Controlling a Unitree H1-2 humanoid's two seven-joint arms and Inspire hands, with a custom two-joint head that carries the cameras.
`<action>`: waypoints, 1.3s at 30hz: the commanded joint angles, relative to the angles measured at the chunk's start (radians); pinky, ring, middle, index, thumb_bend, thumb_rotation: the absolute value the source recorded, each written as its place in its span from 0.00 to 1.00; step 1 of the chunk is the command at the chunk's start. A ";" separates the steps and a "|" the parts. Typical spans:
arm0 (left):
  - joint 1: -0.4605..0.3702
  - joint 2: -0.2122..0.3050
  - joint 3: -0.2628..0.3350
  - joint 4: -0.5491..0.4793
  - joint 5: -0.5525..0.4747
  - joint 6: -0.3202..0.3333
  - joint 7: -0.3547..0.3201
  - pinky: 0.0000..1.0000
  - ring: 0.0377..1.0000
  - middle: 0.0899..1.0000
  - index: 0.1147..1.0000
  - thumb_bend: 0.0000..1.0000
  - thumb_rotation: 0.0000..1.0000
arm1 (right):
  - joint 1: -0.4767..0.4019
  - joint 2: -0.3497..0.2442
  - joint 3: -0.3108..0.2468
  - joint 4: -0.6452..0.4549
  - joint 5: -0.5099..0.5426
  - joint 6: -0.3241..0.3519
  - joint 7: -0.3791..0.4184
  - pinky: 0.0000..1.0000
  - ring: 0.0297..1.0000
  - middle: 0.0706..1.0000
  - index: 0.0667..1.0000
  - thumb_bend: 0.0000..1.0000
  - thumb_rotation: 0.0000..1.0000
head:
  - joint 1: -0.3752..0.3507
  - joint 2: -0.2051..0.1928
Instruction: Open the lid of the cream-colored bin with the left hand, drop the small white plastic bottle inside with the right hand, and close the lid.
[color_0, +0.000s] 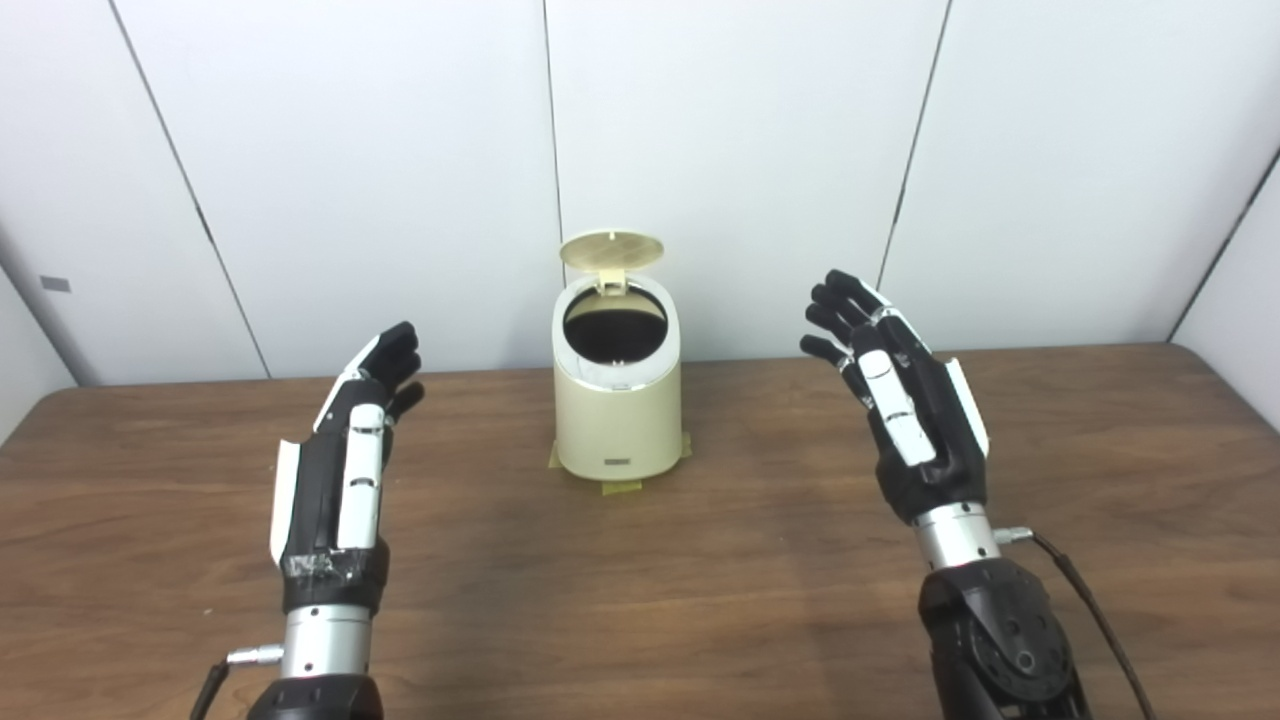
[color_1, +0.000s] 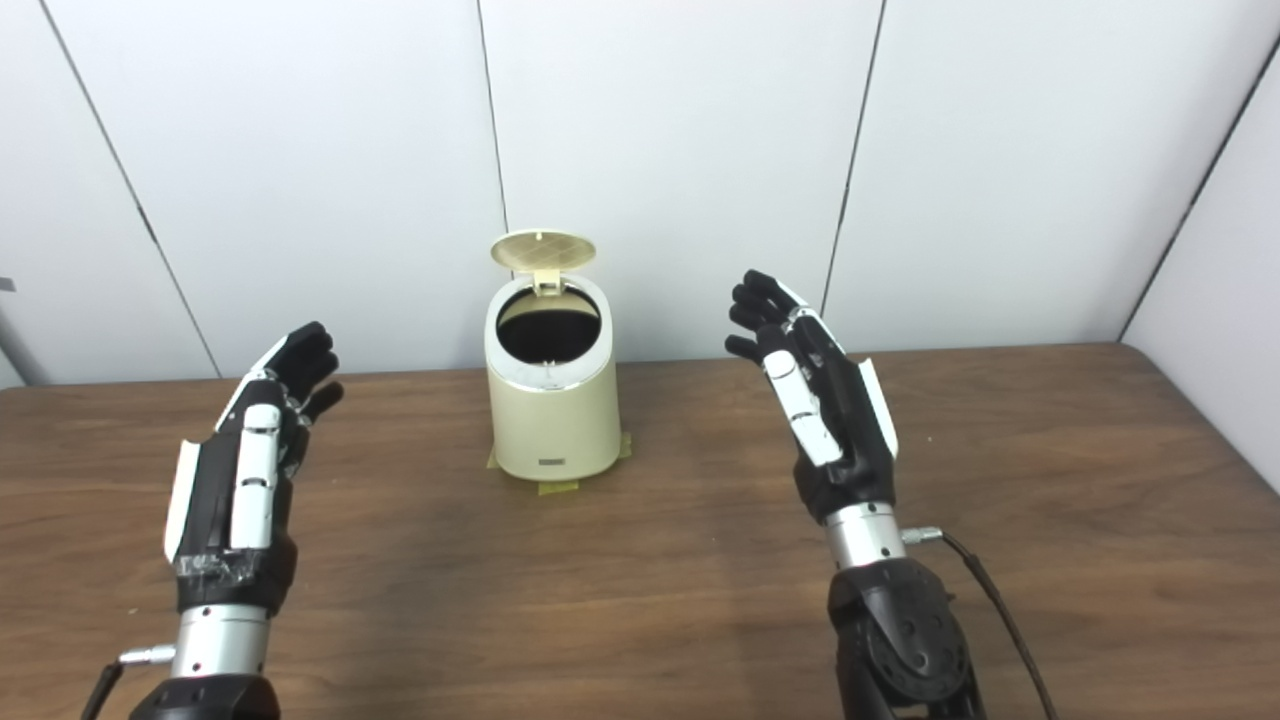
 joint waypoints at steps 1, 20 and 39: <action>-0.084 0.019 -0.006 -0.044 0.072 -0.016 0.013 0.98 0.93 0.88 0.87 0.39 0.97 | -0.028 -0.002 -0.004 -0.018 0.016 -0.053 0.015 0.77 0.82 0.81 0.79 0.20 0.64 | 0.000 0.002; -0.533 0.184 -0.237 0.023 0.595 0.363 -0.197 1.00 1.00 0.97 0.90 0.86 1.00 | -0.023 -0.002 0.005 -0.021 0.012 -0.046 0.025 0.79 0.84 0.83 0.82 0.23 0.65 | 0.005 0.012; -0.777 0.184 -0.373 0.386 0.831 0.357 -0.258 1.00 1.00 0.92 0.89 0.93 1.00 | -0.019 -0.010 0.002 0.002 0.032 -0.050 0.050 0.78 0.83 0.83 0.82 0.25 0.69 | 0.023 -0.002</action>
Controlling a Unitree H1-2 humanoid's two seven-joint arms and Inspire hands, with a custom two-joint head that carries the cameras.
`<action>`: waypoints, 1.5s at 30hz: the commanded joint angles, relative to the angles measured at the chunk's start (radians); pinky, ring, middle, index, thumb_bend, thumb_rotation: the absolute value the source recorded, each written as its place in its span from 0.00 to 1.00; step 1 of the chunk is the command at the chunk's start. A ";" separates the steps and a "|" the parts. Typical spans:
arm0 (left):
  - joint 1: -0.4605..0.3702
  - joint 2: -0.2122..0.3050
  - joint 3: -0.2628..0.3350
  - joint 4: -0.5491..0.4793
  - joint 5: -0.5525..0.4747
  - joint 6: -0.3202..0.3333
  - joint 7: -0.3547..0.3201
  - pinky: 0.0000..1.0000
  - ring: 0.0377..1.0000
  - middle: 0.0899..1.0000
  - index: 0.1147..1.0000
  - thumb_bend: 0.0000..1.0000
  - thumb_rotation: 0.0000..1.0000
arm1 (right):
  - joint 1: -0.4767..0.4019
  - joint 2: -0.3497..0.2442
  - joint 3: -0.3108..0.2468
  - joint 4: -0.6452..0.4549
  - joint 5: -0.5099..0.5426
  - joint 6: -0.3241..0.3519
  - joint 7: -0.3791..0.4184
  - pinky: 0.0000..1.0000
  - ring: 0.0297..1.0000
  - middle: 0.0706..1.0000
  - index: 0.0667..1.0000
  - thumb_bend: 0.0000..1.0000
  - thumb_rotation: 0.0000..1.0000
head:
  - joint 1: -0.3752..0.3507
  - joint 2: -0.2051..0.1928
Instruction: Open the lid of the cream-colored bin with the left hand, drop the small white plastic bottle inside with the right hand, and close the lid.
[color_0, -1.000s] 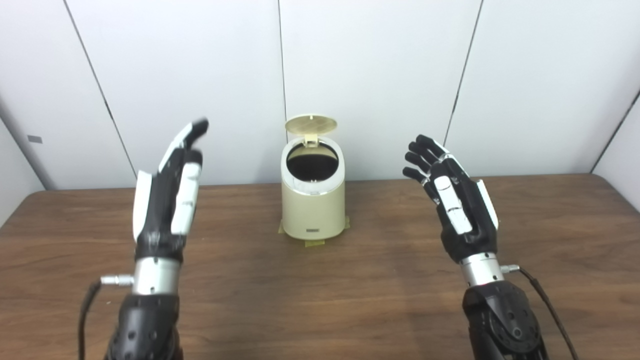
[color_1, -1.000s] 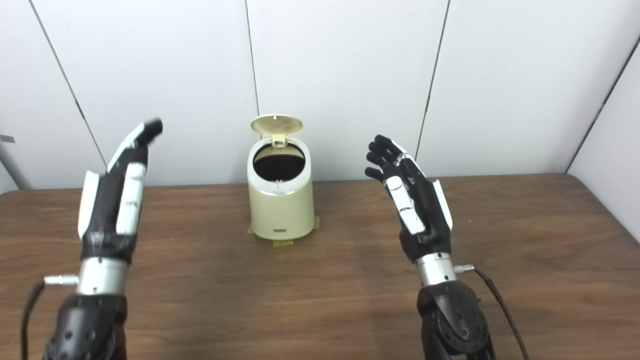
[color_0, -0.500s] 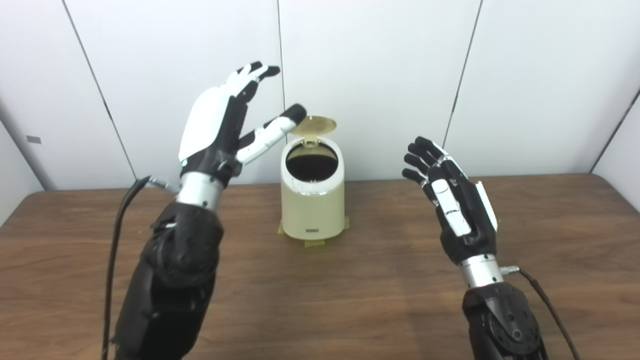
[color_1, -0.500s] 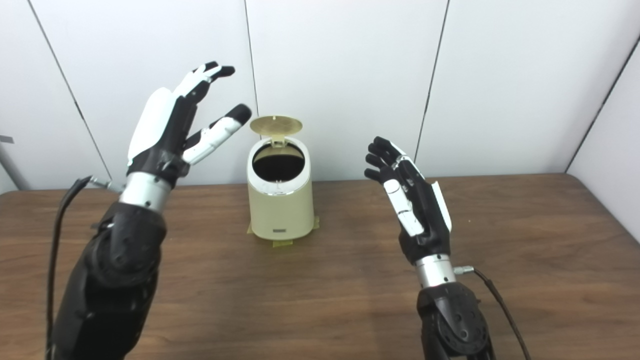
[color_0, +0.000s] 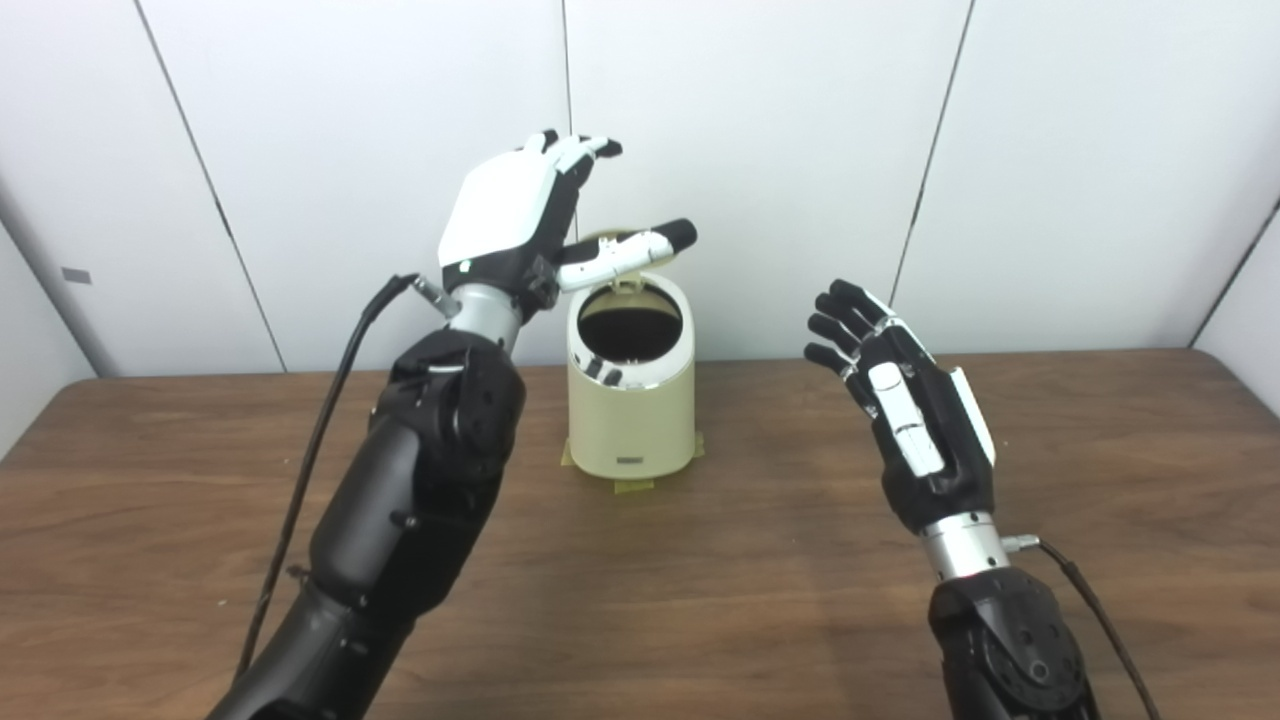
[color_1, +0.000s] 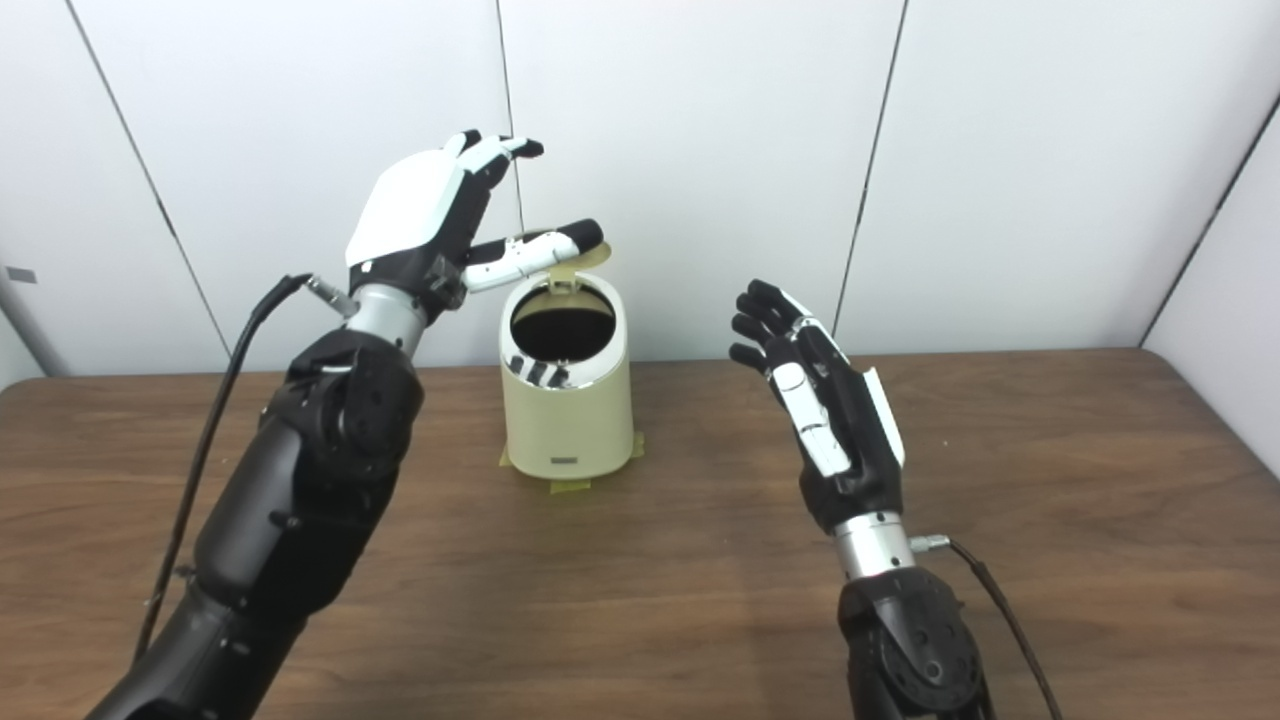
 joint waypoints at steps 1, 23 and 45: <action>-0.092 0.008 -0.006 0.019 0.034 -0.006 0.000 1.00 1.00 0.91 0.89 0.93 1.00 | -0.025 -0.004 -0.004 -0.020 0.012 -0.041 0.010 0.78 0.84 0.83 0.82 0.25 0.69 | 0.000 0.000; -0.060 -0.006 -0.105 0.105 0.082 -0.011 -0.068 1.00 1.00 0.91 0.85 0.98 1.00 | -0.028 0.015 -0.005 -0.019 -0.001 -0.031 0.003 0.76 0.81 0.82 0.81 0.24 0.68 | -0.011 -0.004; 0.009 -0.026 -0.114 -0.012 0.153 0.008 -0.171 1.00 1.00 0.86 0.83 0.95 1.00 | -0.031 0.019 0.002 -0.061 -0.015 0.023 -0.025 0.76 0.80 0.81 0.80 0.25 0.66 | -0.020 0.031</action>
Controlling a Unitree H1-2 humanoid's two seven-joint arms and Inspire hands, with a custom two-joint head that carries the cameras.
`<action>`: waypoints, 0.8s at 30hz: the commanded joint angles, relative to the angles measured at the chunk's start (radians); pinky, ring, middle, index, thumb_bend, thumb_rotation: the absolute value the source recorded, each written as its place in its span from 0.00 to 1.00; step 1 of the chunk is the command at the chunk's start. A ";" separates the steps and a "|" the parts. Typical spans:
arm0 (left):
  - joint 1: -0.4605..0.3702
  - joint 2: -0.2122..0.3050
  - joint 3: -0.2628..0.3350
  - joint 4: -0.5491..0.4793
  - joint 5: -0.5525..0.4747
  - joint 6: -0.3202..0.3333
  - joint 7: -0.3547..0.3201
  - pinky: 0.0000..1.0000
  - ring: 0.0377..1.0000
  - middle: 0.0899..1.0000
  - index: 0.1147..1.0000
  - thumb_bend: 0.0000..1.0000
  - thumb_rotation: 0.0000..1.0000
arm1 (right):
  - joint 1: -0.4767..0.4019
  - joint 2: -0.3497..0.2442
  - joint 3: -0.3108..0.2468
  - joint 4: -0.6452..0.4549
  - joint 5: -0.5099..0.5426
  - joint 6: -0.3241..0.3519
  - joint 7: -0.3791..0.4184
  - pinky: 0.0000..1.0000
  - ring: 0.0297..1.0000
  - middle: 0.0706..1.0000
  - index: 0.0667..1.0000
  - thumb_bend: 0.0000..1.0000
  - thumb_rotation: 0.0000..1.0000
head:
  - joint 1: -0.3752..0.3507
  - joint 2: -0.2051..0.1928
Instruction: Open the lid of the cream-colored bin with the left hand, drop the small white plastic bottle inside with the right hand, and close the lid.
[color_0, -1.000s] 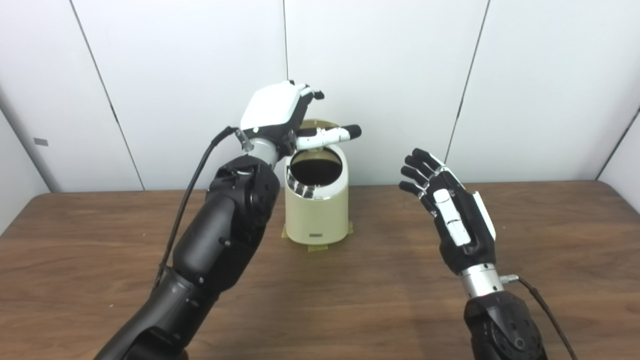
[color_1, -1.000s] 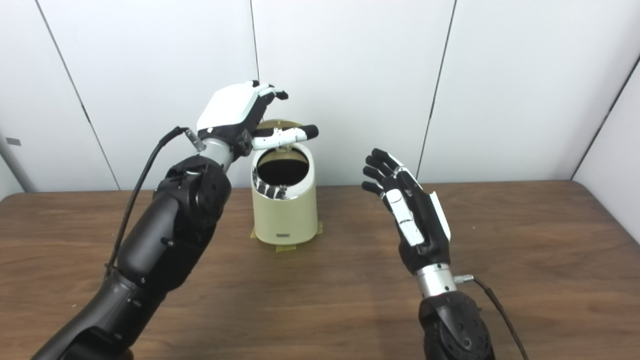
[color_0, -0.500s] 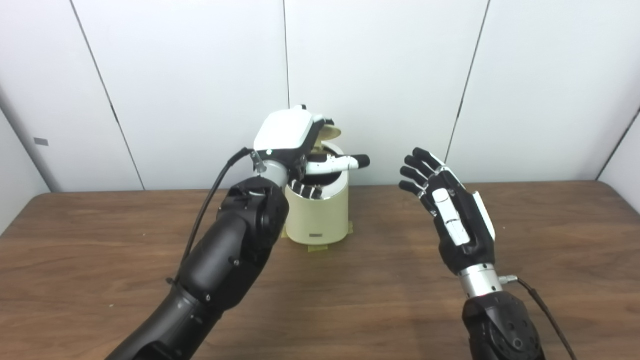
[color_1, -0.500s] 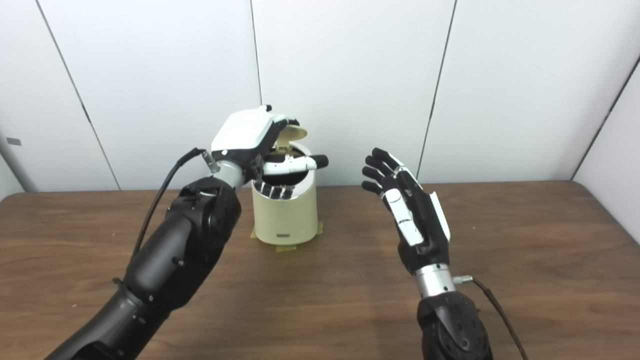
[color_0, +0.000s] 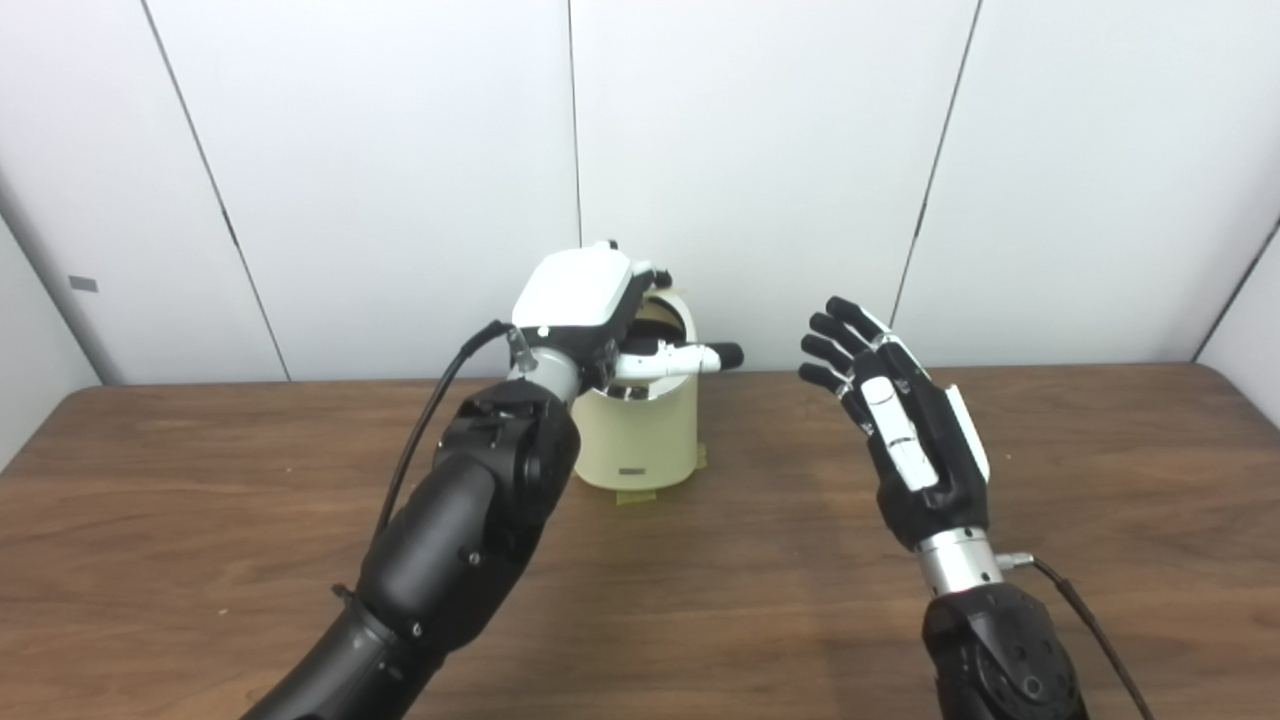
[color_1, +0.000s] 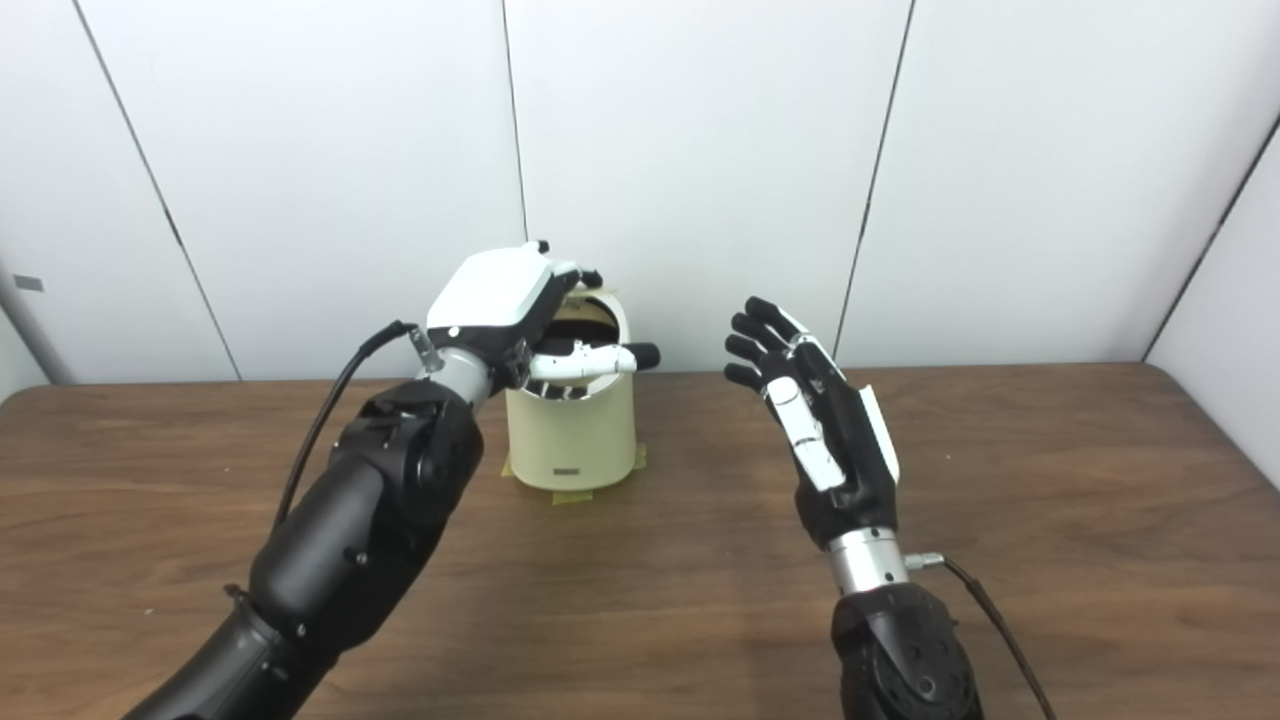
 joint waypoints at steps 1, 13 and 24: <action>-0.046 -0.006 0.010 -0.051 0.020 0.003 -0.001 1.00 1.00 0.86 0.83 0.95 1.00 | -0.031 0.000 0.000 -0.047 -0.003 -0.008 -0.001 0.76 0.80 0.81 0.80 0.25 0.66 | -0.002 0.007; -0.001 -0.032 0.015 -0.096 0.028 0.006 -0.055 1.00 1.00 0.87 0.82 0.97 0.98 | -0.023 -0.002 0.003 -0.092 -0.004 0.017 -0.001 0.73 0.79 0.80 0.79 0.24 0.65 | -0.015 0.054; 0.037 -0.047 0.008 -0.087 0.043 0.002 -0.052 1.00 1.00 0.85 0.81 0.97 0.99 | -0.023 -0.007 0.002 -0.107 -0.003 0.034 0.001 0.72 0.79 0.80 0.79 0.26 0.67 | -0.018 0.070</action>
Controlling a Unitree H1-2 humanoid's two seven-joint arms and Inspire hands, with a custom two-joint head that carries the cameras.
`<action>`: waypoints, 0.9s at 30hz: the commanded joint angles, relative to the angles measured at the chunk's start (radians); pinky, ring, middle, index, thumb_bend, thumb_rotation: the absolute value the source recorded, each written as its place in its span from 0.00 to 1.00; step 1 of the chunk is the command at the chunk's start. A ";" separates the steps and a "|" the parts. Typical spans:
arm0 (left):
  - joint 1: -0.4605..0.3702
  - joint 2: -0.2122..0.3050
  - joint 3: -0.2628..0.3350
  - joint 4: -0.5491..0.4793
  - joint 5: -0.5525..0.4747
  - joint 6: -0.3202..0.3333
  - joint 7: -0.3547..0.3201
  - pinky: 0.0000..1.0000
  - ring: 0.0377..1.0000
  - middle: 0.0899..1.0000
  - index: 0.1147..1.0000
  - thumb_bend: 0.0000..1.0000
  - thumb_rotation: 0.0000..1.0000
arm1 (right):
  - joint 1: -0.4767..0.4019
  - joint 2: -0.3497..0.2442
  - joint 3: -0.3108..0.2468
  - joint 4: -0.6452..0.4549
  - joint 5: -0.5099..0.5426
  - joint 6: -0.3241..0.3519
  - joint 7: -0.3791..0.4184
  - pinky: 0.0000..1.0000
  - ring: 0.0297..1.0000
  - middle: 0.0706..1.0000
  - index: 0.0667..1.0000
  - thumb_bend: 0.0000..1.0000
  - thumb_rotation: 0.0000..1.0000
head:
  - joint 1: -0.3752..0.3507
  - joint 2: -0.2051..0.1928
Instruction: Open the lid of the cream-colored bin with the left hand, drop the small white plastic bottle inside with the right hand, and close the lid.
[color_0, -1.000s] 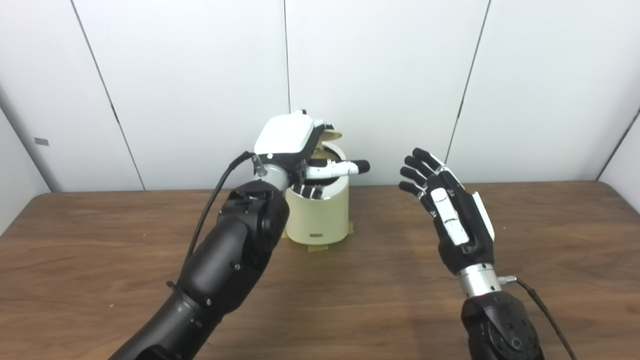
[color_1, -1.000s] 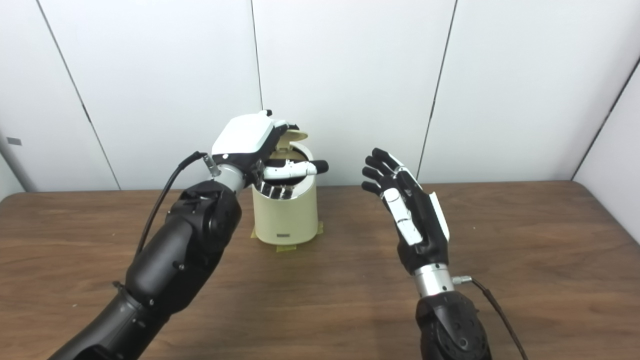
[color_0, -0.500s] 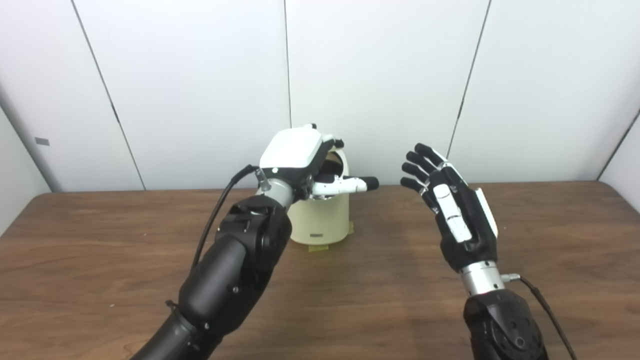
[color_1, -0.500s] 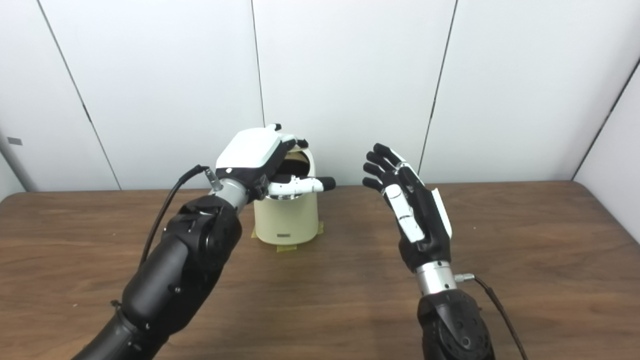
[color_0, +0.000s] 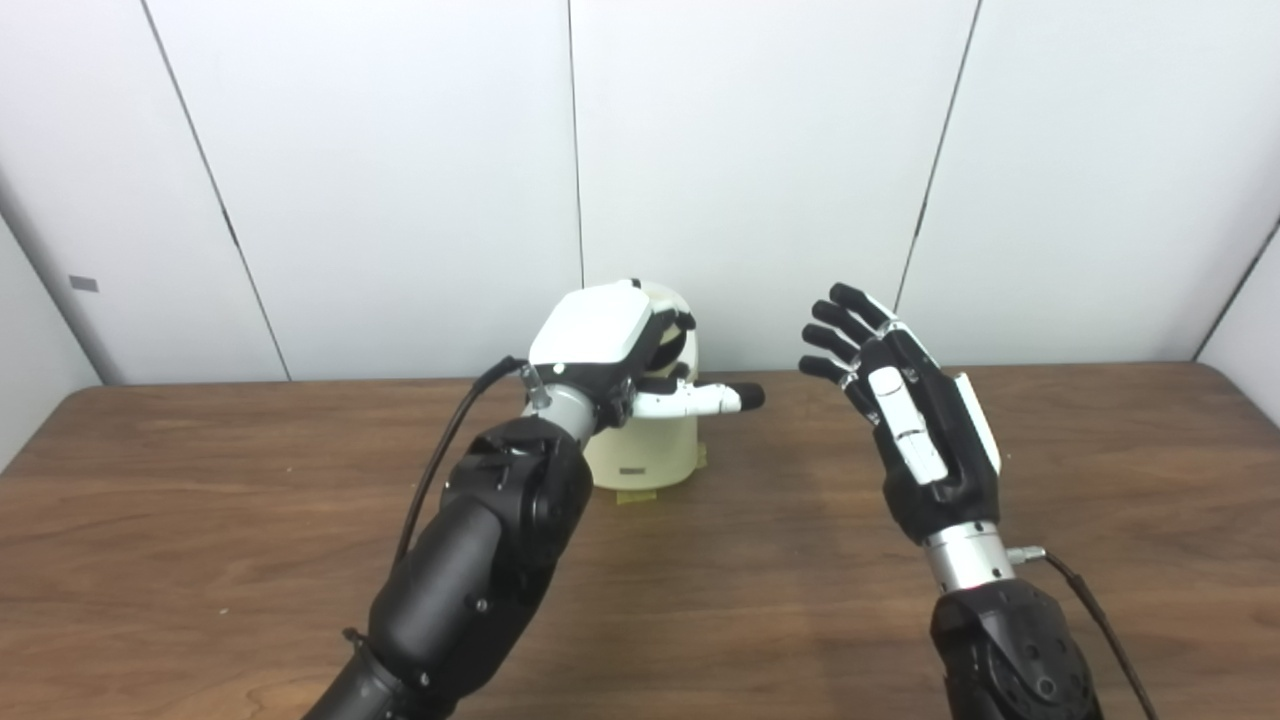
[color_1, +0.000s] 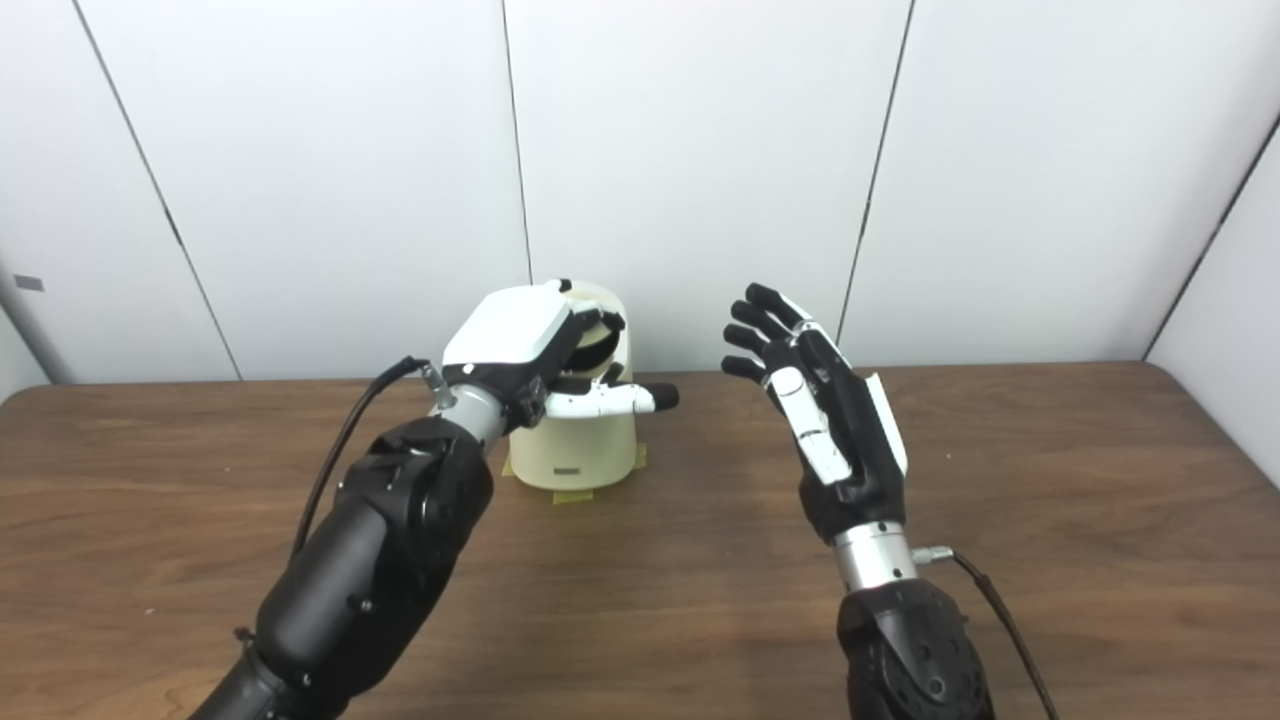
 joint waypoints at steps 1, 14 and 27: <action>-0.031 -0.007 0.005 -0.022 0.024 0.004 0.009 1.00 1.00 0.85 0.81 0.97 0.99 | -0.029 -0.005 -0.001 -0.043 0.000 -0.009 0.002 0.72 0.79 0.80 0.79 0.26 0.67 | -0.001 0.002; -0.003 -0.014 0.018 0.001 0.017 -0.008 0.024 1.00 0.96 0.84 0.78 0.97 0.98 | -0.025 -0.005 0.000 -0.076 0.002 0.028 0.001 0.71 0.79 0.80 0.79 0.26 0.67 | -0.006 0.021; 0.008 -0.015 0.022 0.009 -0.004 0.001 -0.005 1.00 0.92 0.82 0.73 0.99 0.98 | -0.029 -0.004 0.002 -0.079 -0.002 0.033 0.001 0.71 0.79 0.80 0.79 0.27 0.66 | -0.009 0.026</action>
